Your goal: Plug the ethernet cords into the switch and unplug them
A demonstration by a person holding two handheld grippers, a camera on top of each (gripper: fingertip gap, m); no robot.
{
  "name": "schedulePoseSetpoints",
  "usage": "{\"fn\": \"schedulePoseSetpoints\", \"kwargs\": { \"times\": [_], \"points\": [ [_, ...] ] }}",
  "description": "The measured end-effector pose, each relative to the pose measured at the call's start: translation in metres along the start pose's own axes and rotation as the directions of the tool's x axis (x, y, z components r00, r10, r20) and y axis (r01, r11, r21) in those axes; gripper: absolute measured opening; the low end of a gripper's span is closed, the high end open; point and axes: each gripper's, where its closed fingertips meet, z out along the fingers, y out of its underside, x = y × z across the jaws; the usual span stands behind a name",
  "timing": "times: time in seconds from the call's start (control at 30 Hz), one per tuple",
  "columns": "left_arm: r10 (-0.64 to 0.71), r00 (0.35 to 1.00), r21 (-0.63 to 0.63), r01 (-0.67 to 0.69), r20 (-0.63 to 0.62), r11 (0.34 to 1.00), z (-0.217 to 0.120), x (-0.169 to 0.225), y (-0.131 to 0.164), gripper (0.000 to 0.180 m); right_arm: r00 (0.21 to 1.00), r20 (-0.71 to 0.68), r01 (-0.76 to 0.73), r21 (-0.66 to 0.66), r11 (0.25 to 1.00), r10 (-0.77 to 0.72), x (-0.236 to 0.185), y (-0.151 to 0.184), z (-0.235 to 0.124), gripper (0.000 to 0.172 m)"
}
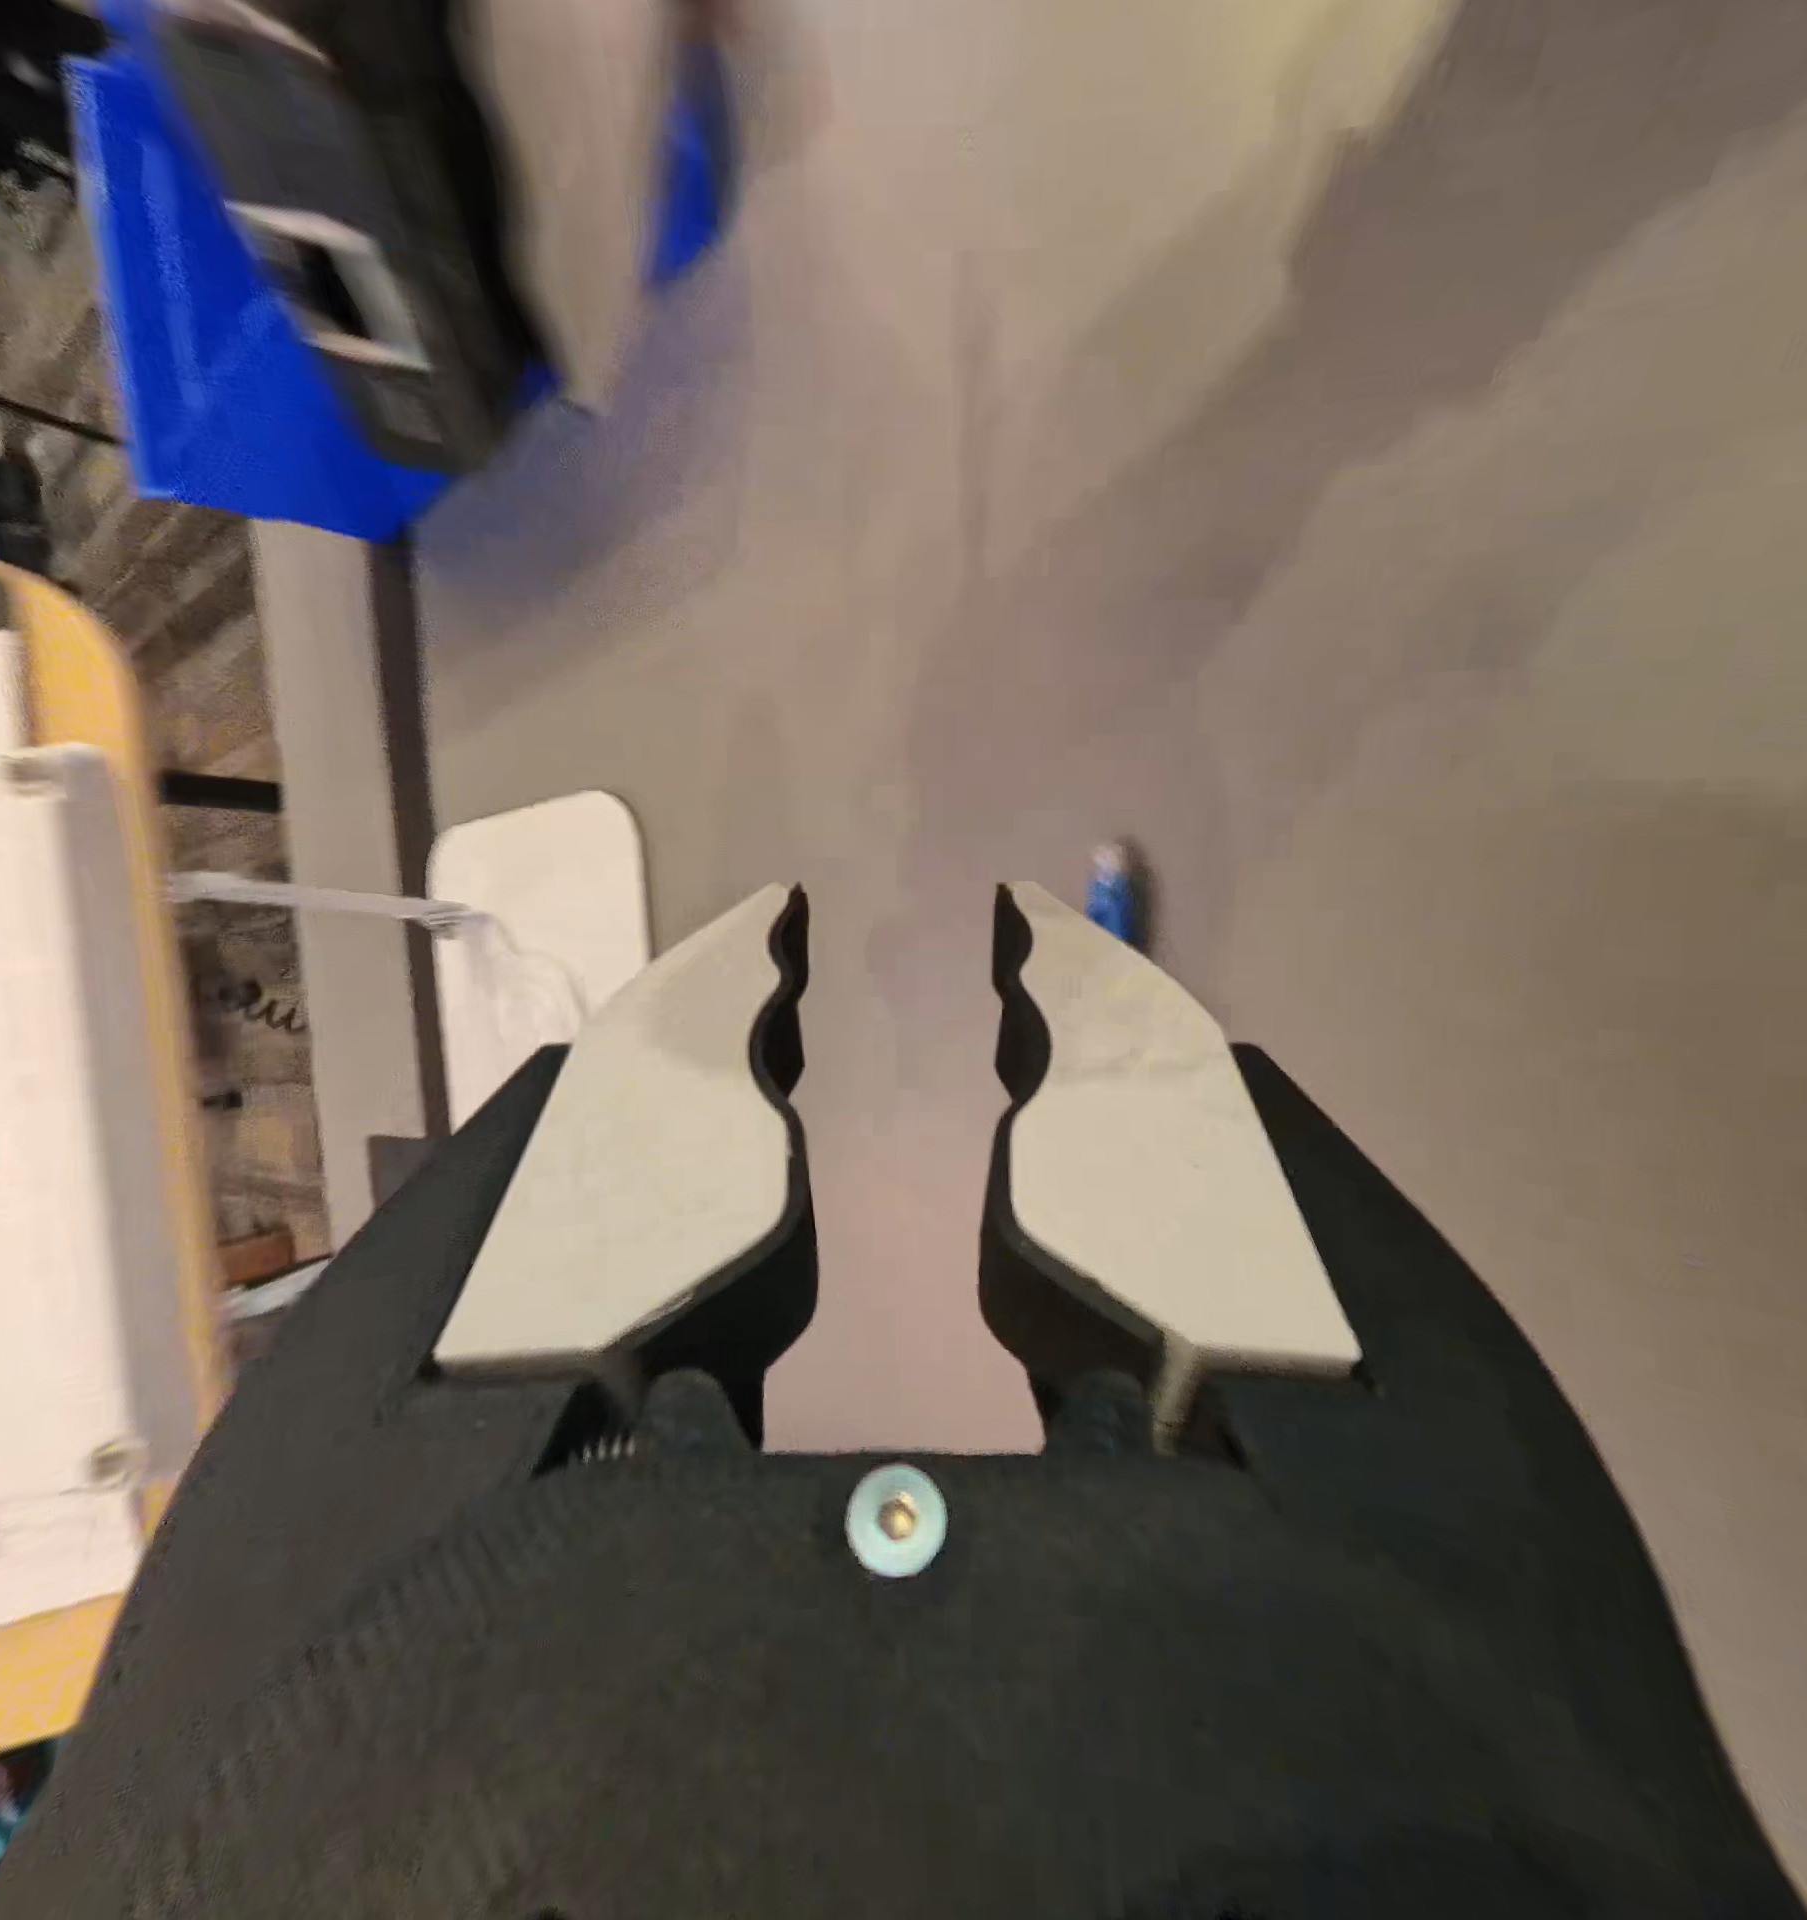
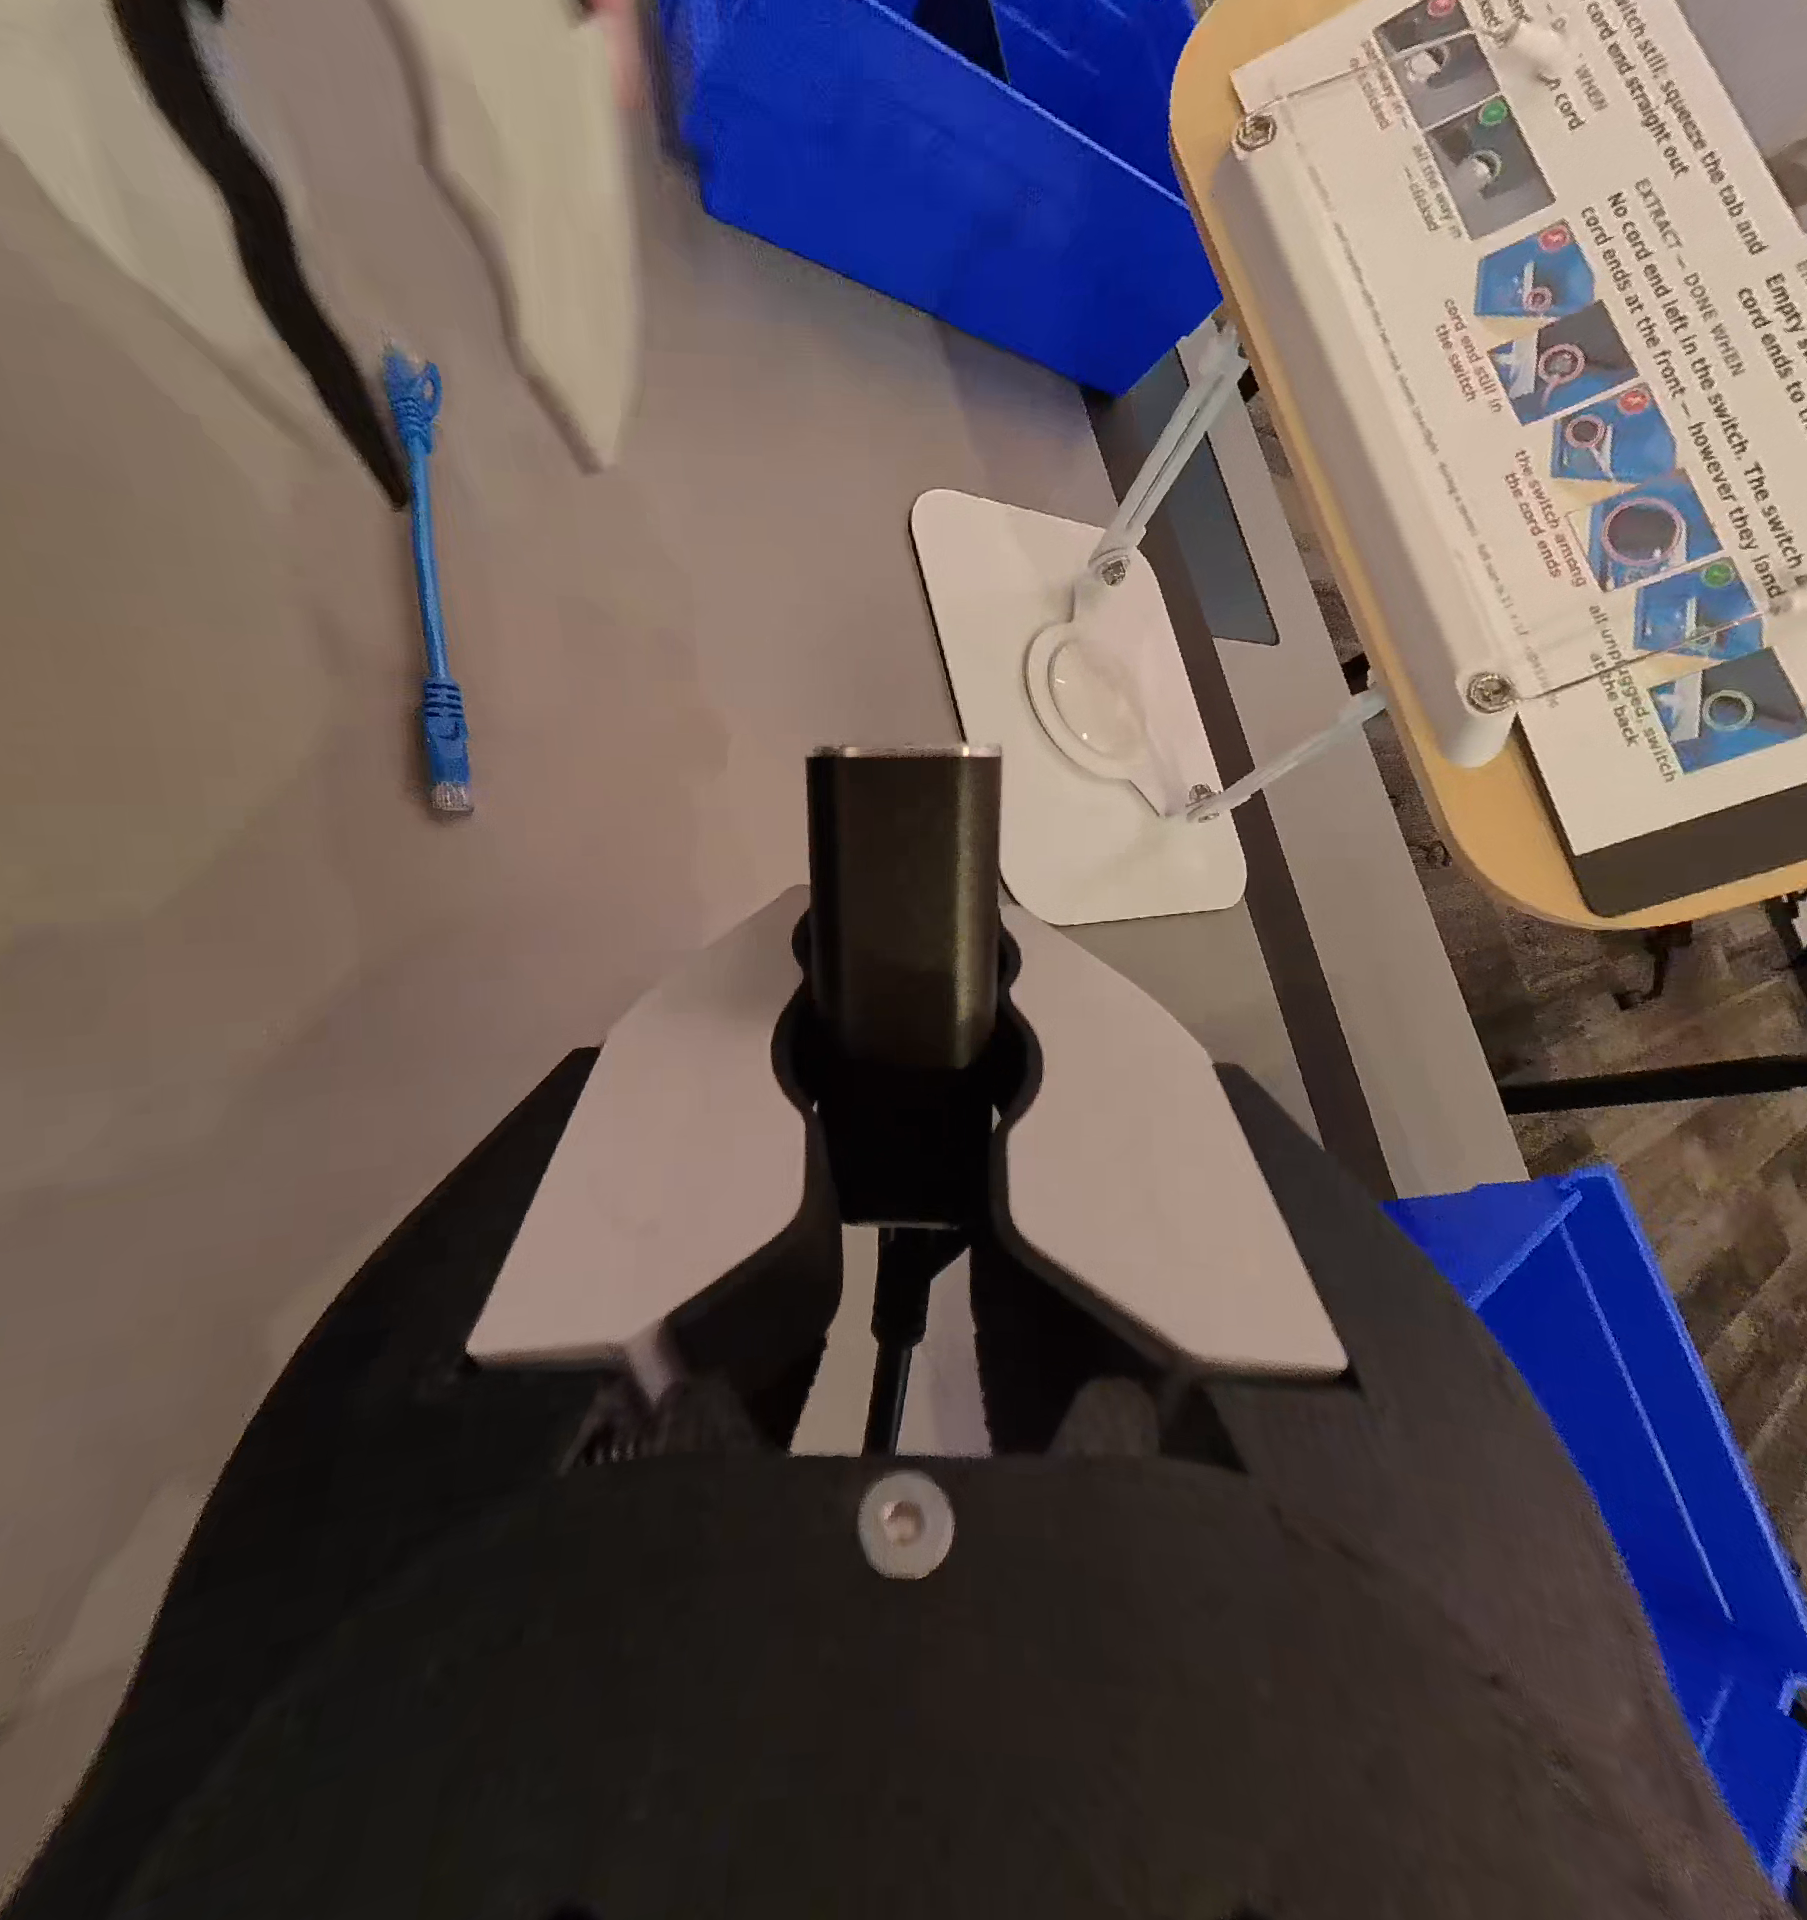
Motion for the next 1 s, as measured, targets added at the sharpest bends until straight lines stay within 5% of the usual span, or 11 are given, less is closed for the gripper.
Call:
{"fn": "schedulePoseSetpoints", "kwargs": {
  "times": [0.13, 0.27, 0.73, 1.0],
  "points": [
    [0.123, 0.991, -0.109, -0.127, -0.044, 0.986, 0.028, 0.048, 0.036, 0.027, 1.000, 0.007, 0.008, -0.006, 1.000, -0.008, -0.003, 0.002, 0.004, 0.027],
    [0.119, 0.992, -0.092, -0.121, -0.030, 0.988, 0.051, 0.062, 0.043, 0.025, 1.000, 0.015, 0.025, -0.011, 1.000, -0.025, -0.008, -0.002, 0.008, 0.026],
    [0.146, 0.989, -0.140, -0.149, -0.034, 0.979, 0.074, 0.053, 0.056, 0.011, 0.999, 0.019, 0.029, -0.003, 1.000, -0.029, -0.007, -0.001, 0.009, 0.027],
    [-0.113, 0.976, -0.133, 0.089, -0.184, 0.987, 0.076, 0.054, 0.056, 0.011, 1.000, 0.018, 0.026, 0.006, 1.000, -0.026, -0.005, -0.002, 0.007, 0.026]
  ]
}}
